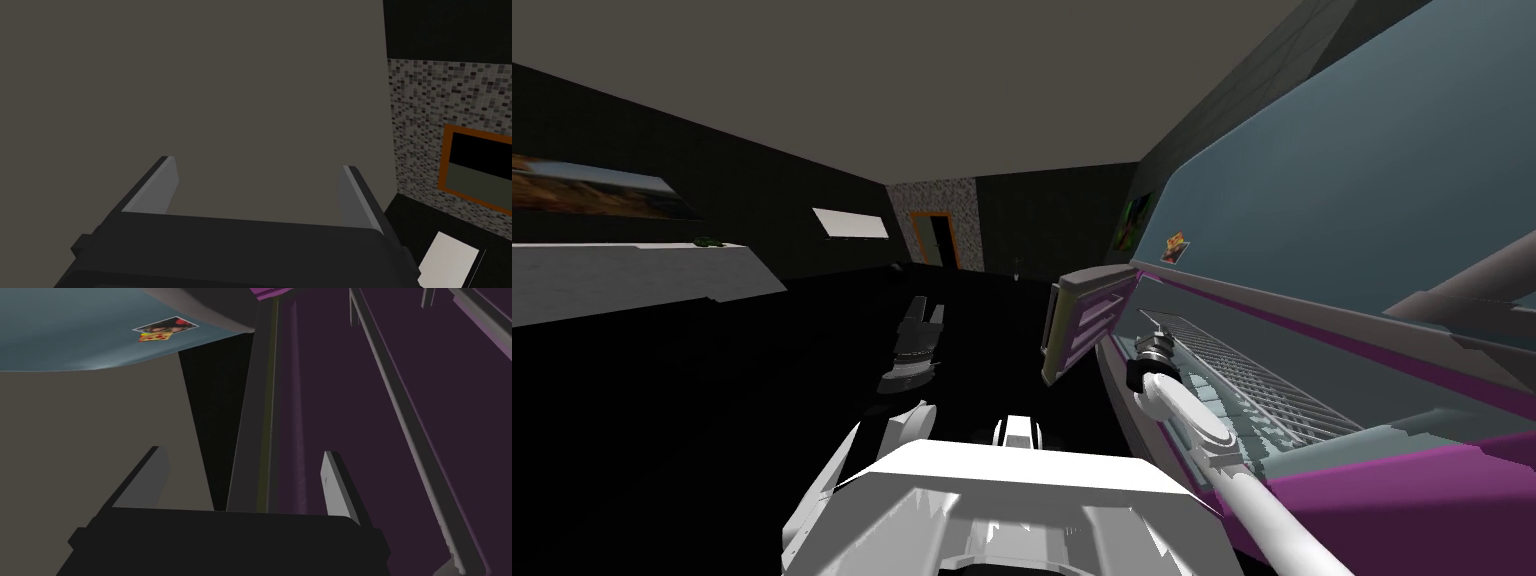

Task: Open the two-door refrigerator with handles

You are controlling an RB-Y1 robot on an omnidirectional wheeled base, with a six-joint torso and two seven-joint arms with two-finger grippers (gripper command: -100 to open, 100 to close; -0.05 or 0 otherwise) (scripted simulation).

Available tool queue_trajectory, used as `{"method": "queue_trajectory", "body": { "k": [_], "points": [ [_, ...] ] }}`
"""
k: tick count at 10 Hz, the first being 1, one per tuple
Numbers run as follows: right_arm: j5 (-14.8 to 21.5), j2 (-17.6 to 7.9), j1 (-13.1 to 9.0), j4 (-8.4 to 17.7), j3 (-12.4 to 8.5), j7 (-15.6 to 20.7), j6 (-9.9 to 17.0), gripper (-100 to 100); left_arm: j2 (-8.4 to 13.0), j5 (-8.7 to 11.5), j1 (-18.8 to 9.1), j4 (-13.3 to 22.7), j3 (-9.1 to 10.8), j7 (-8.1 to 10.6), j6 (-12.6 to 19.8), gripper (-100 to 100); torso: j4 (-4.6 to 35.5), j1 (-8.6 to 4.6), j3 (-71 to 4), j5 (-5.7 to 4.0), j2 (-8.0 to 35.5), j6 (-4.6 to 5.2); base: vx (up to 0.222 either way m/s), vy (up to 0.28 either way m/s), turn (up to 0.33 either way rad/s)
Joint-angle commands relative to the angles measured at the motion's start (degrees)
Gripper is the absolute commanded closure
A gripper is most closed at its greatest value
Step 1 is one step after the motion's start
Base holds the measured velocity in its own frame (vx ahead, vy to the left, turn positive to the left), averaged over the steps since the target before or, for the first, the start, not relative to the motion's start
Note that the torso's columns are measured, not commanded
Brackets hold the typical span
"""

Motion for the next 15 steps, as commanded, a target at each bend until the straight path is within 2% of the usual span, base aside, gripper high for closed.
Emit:
{"method": "queue_trajectory", "body": {
  "k": [1,2,3,4,5,6,7,8,9,10,11,12,13,14,15],
  "points": [
    [1.88,0.50,-1.21,2.80,0.26,-3.29,0.08,-100,0.00,0.00,0.00,0.00,0.00,0.00,0.00,0,-0.02,0.00,-0.03,0.00,-0.04,-0.03,-0.012,-0.025,0.039],
    [3.36,0.86,-2.25,4.98,0.44,-5.49,0.13,-100,0.00,0.00,0.00,0.00,0.00,0.00,0.00,0,-0.01,0.01,-0.03,0.00,-0.04,-0.01,-0.018,-0.024,0.061],
    [3.36,0.86,-2.25,4.98,0.44,-5.78,0.13,-100,0.00,0.00,0.00,0.00,0.00,0.00,0.00,0,-0.01,0.01,-0.01,0.00,-0.01,-0.04,-0.018,-0.018,0.039],
    [4.83,1.23,-3.27,7.16,0.63,-7.93,0.17,-100,0.00,0.00,0.00,0.00,0.00,0.00,0.00,0,0.00,0.02,0.00,0.00,0.01,-0.01,-0.022,-0.020,0.059],
    [4.83,1.23,-3.27,7.16,0.63,-8.34,0.17,-100,0.00,0.00,0.00,0.00,0.00,0.00,0.00,0,0.00,-0.01,0.01,0.00,0.02,-0.03,-0.015,-0.017,0.037],
    [6.29,1.60,-4.29,9.33,0.83,-10.40,0.19,-100,0.00,0.00,0.00,0.00,0.00,0.00,0.00,0,0.00,0.00,0.00,0.00,0.00,-0.01,-0.015,-0.013,0.073],
    [6.29,1.60,-4.29,9.33,0.83,-10.95,0.19,-100,0.00,0.00,0.00,0.00,0.00,0.00,0.00,0,-0.01,0.01,-0.01,0.00,-0.01,-0.04,-0.012,-0.008,0.041],
    [7.73,1.97,-5.28,11.45,1.03,-13.12,0.19,-100,0.00,0.00,0.00,0.00,0.00,0.00,0.00,0,-0.01,0.01,-0.01,0.00,-0.01,-0.01,-0.012,-0.005,0.062],
    [7.73,1.97,-5.28,11.45,1.03,-13.61,0.19,-100,0.00,0.00,0.00,0.00,0.00,0.00,0.00,0,-0.01,0.01,-0.01,0.00,-0.01,-0.03,-0.010,-0.004,0.035],
    [9.11,2.35,-6.25,13.53,1.24,-15.74,0.15,-100,0.00,0.00,0.00,0.00,0.00,0.00,0.00,0,0.00,0.00,-0.01,0.00,-0.01,-0.01,-0.009,0.000,0.060],
    [9.11,2.35,-6.25,13.53,1.24,-16.30,0.15,-100,0.00,0.00,0.00,0.00,0.00,0.00,0.00,0,-0.01,0.01,-0.01,0.00,-0.01,-0.03,-0.006,0.002,0.036],
    [10.44,2.74,-7.18,15.56,1.46,-18.43,0.09,-100,0.00,0.00,0.00,0.00,0.00,0.00,0.00,0,-0.01,0.00,-0.01,0.00,-0.01,-0.01,-0.005,0.007,0.057],
    [10.44,2.74,-7.18,15.56,1.46,-19.03,0.09,-100,0.00,0.00,0.00,0.00,0.00,0.00,0.00,0,-0.01,0.02,-0.01,0.00,-0.01,-0.03,-0.003,0.010,0.036],
    [11.71,3.13,-8.07,17.53,1.68,-21.17,-0.01,-100,0.00,0.00,0.00,0.00,0.00,0.00,0.00,0,0.00,0.01,-0.01,0.00,0.00,-0.01,0.002,0.017,0.051],
    [11.71,3.13,-8.07,17.53,1.68,-21.77,-0.01,-100,0.00,0.00,0.00,0.00,0.00,0.00,0.00,0,-0.01,0.02,-0.01,0.00,-0.02,-0.03,0.003,0.017,0.034]
  ]
}}
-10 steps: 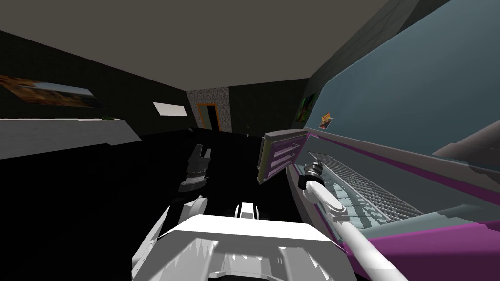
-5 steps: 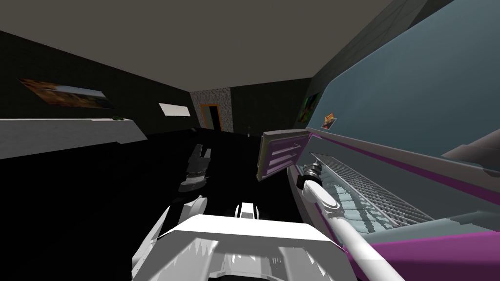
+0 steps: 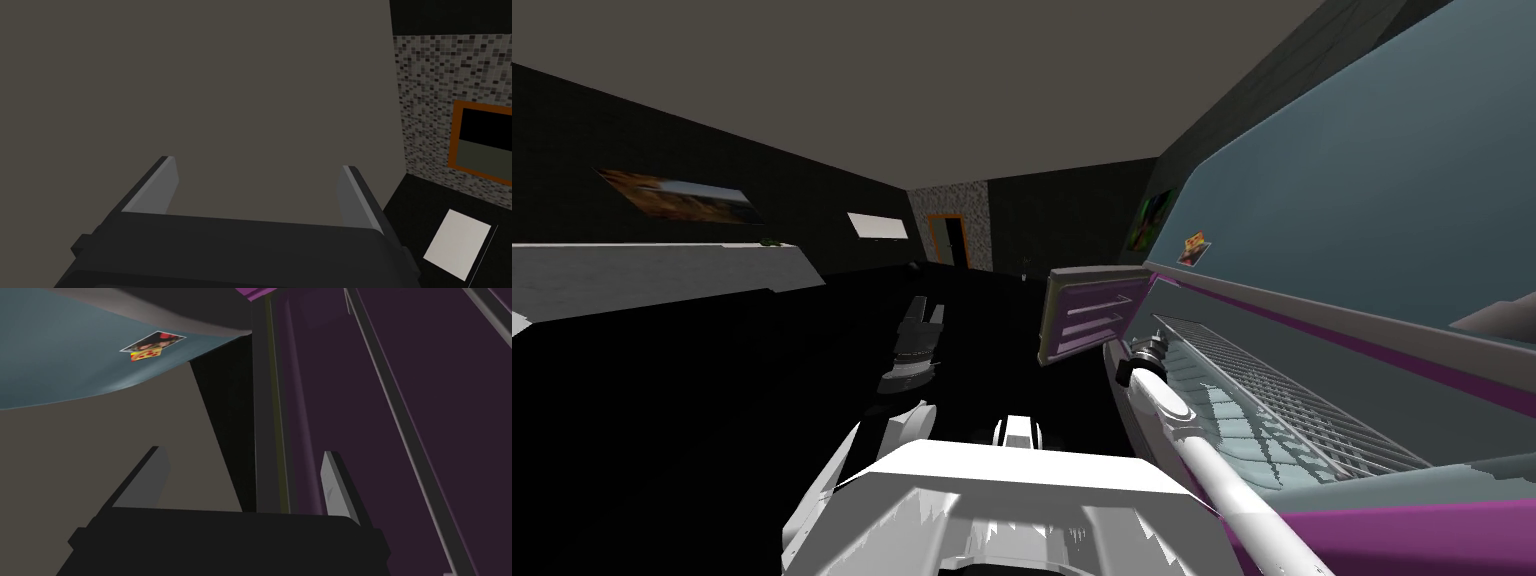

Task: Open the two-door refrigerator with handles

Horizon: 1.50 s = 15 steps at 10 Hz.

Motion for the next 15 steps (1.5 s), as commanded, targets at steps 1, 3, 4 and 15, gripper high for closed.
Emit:
{"method": "queue_trajectory", "body": {
  "k": [1,3,4,15],
  "points": [
    [1.80,0.53,-1.32,2.93,0.30,-4.14,-0.23,-100,0.00,0.00,0.00,0.00,0.00,0.00,0.00,0,0.00,-0.02,0.00,0.00,0.01,0.02,0.004,0.023,0.054],
    [2.93,0.92,-2.13,4.75,0.52,-7.07,-0.38,-100,0.00,0.00,0.00,0.00,0.00,0.00,0.00,0,0.01,-0.03,0.01,0.00,0.02,0.02,0.009,0.027,0.032],
    [2.93,0.92,-2.13,4.75,0.52,-7.47,-0.38,-100,0.00,0.00,0.00,0.00,0.00,0.00,0.00,0,0.00,0.00,0.00,0.00,0.00,0.00,0.010,0.030,0.035],
    [8.37,3.24,-6.15,14.04,1.86,-23.18,-1.83,-100,0.00,0.00,0.01,0.00,0.00,0.00,0.00,0,0.00,-0.06,0.00,-0.01,0.01,0.02,0.023,0.050,0.033]
  ]
}}
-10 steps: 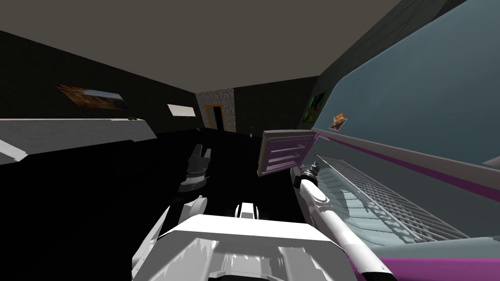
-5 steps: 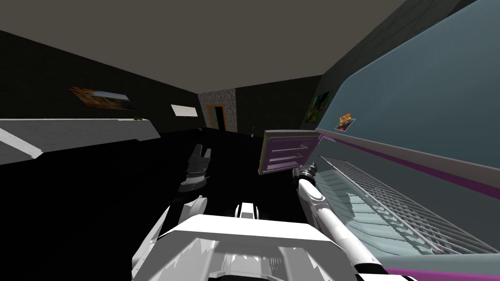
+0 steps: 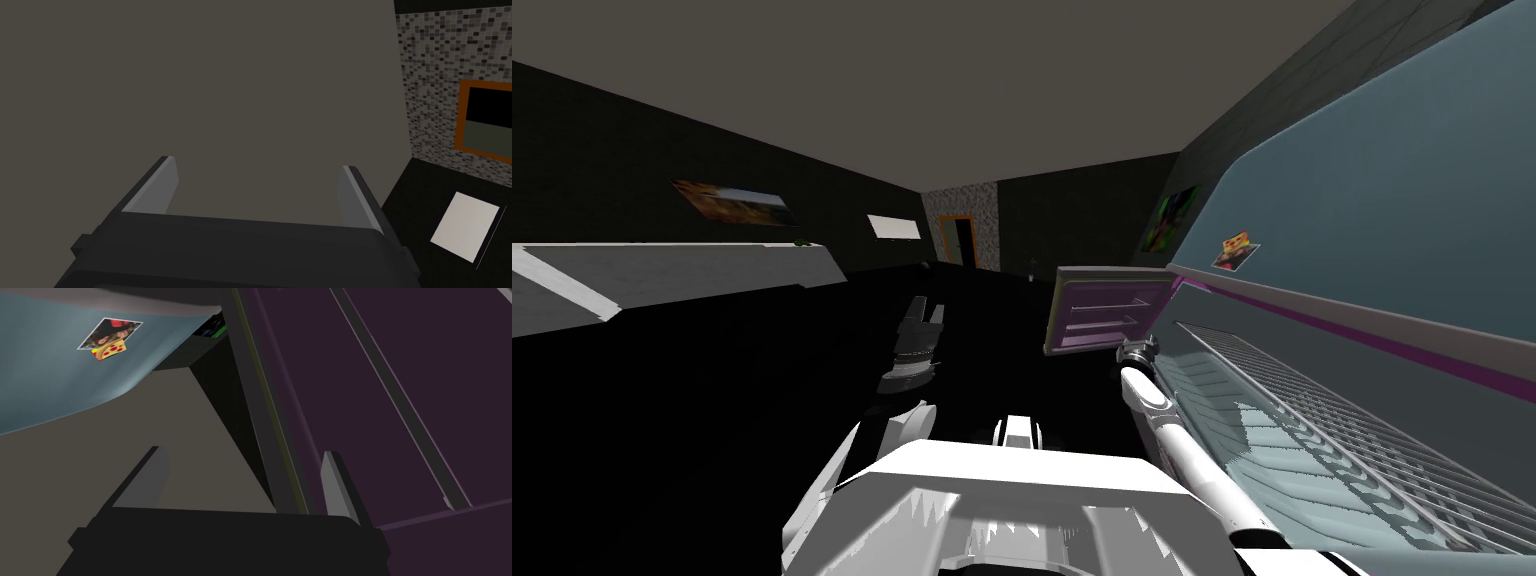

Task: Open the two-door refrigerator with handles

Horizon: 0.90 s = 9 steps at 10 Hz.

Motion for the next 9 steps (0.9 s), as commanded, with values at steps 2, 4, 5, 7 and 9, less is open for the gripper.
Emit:
{"method": "queue_trajectory", "body": {
  "k": [2,4,5,7,9],
  "points": [
    [1.70,0.83,-1.35,3.05,0.53,-5.71,-0.55,-100,0.00,0.00,0.00,0.00,0.00,0.00,0.00,0,0.01,0.00,0.01,0.01,0.02,0.00,0.029,0.056,0.028],
    [2.36,1.16,-1.84,4.25,0.73,-8.12,-0.82,-100,0.00,0.00,0.00,0.00,0.00,0.00,0.00,0,-0.01,0.12,-0.02,0.02,-0.04,-0.02,0.044,0.086,0.034],
    [2.98,1.48,-2.31,5.39,0.92,-9.95,-1.08,-100,0.00,0.00,0.00,0.00,0.00,0.00,0.00,0,0.00,0.06,-0.01,0.02,-0.01,0.00,0.030,0.070,0.026],
    [3.55,1.79,-2.75,6.47,1.10,-12.50,-1.33,-100,0.00,0.00,0.00,0.00,0.00,0.00,0.00,0,0.02,-0.08,0.03,-0.02,0.05,0.01,0.031,0.050,0.020],
    [4.07,2.08,-3.16,7.51,1.27,-14.50,-1.57,-100,0.00,0.00,0.00,0.00,0.00,0.00,0.00,0,0.00,0.07,-0.01,0.01,-0.03,-0.02,0.037,0.067,0.027]
  ]
}}
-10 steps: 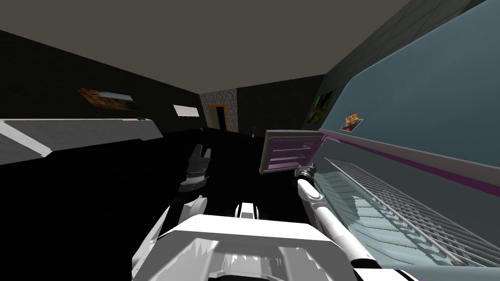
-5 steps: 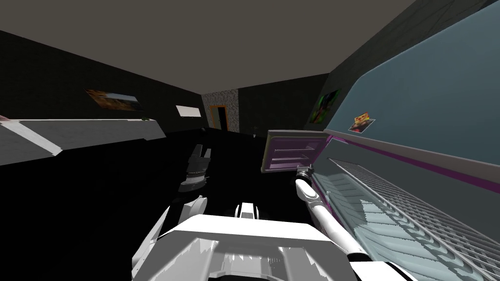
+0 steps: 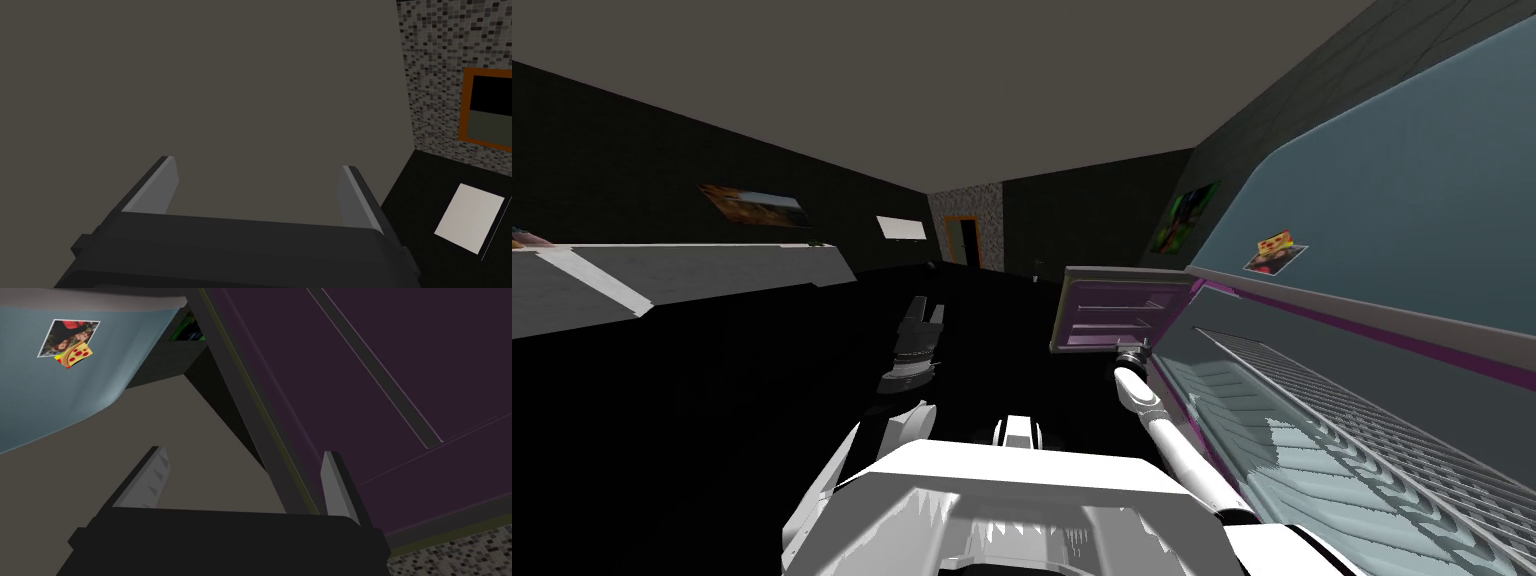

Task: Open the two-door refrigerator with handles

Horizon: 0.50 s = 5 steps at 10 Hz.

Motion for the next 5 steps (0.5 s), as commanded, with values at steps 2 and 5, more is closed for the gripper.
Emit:
{"method": "queue_trajectory", "body": {
  "k": [2,5],
  "points": [
    [1.41,0.72,-1.07,2.77,0.49,-5.38,-0.58,-100,0.00,0.00,0.00,0.00,0.00,0.00,0.00,0,0.01,-0.04,0.02,-0.01,0.04,0.00,0.034,0.067,0.027],
    [2.42,1.34,-1.92,5.07,0.83,-9.48,-1.10,-100,0.00,0.00,0.00,0.00,0.00,0.00,0.00,0,0.00,-0.08,0.01,-0.02,0.01,0.01,0.039,0.065,0.028]
  ]
}}
